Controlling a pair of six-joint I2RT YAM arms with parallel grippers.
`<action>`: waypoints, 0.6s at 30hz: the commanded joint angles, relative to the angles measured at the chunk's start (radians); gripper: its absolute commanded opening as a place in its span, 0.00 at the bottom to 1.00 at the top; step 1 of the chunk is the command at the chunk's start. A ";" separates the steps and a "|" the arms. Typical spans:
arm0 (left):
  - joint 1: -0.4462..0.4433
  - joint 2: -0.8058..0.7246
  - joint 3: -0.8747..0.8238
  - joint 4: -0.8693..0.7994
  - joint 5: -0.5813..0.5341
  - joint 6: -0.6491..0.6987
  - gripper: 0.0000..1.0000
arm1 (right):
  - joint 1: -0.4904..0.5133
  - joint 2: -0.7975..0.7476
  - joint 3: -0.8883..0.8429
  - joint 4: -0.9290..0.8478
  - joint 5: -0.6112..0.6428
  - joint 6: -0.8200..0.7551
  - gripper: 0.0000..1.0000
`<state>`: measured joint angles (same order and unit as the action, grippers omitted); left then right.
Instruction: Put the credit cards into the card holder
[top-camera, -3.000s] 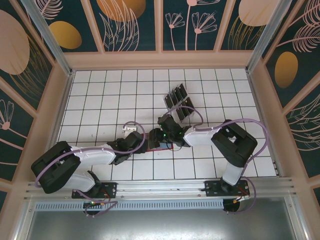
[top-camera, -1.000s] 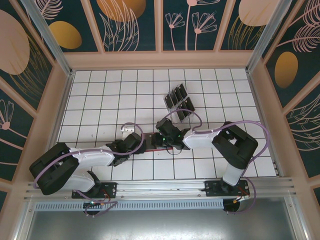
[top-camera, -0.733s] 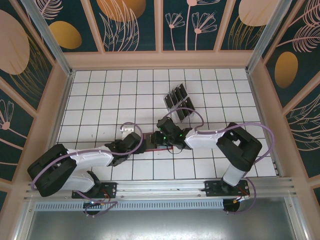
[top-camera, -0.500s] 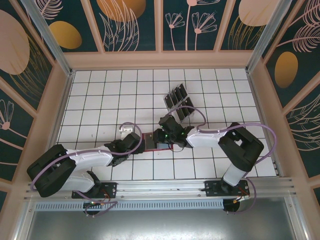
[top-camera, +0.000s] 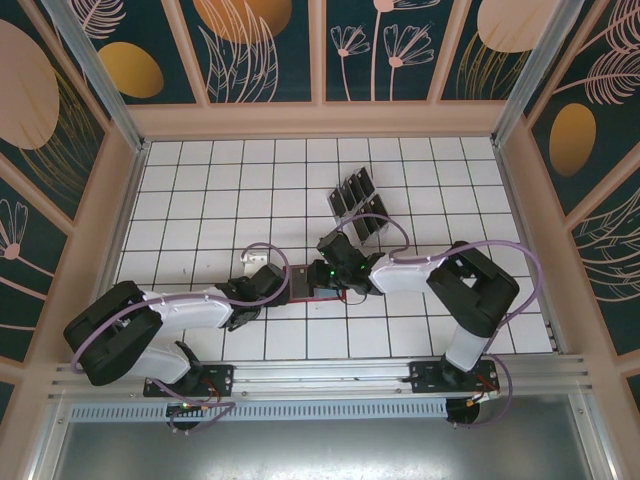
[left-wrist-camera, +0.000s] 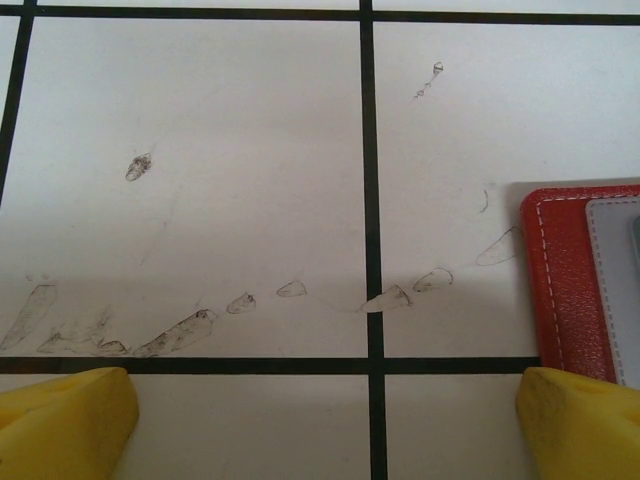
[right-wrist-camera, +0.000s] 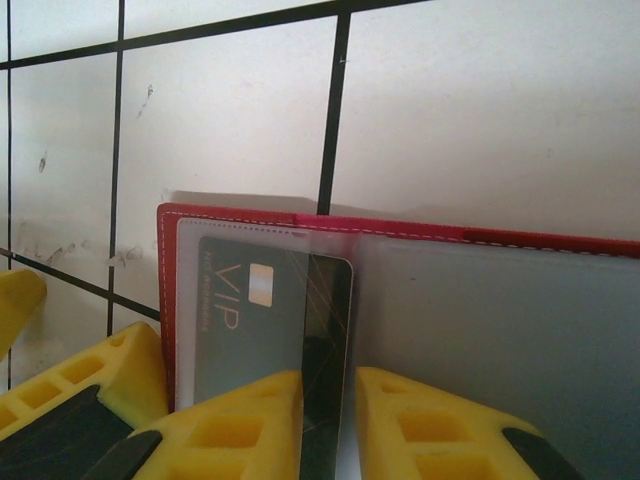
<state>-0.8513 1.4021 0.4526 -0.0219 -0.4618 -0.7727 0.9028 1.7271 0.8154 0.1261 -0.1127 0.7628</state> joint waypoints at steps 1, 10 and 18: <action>0.008 0.035 -0.018 0.020 0.020 -0.018 0.98 | -0.004 0.026 0.001 0.038 -0.029 -0.013 0.20; 0.008 0.038 -0.034 0.054 0.044 -0.010 0.99 | 0.004 0.057 0.017 0.070 -0.067 0.006 0.15; 0.008 -0.047 0.000 -0.022 -0.016 -0.012 0.99 | 0.007 0.071 0.025 0.066 -0.065 0.010 0.15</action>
<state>-0.8509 1.3838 0.4450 -0.0120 -0.4618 -0.7727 0.9028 1.7702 0.8227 0.1844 -0.1593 0.7647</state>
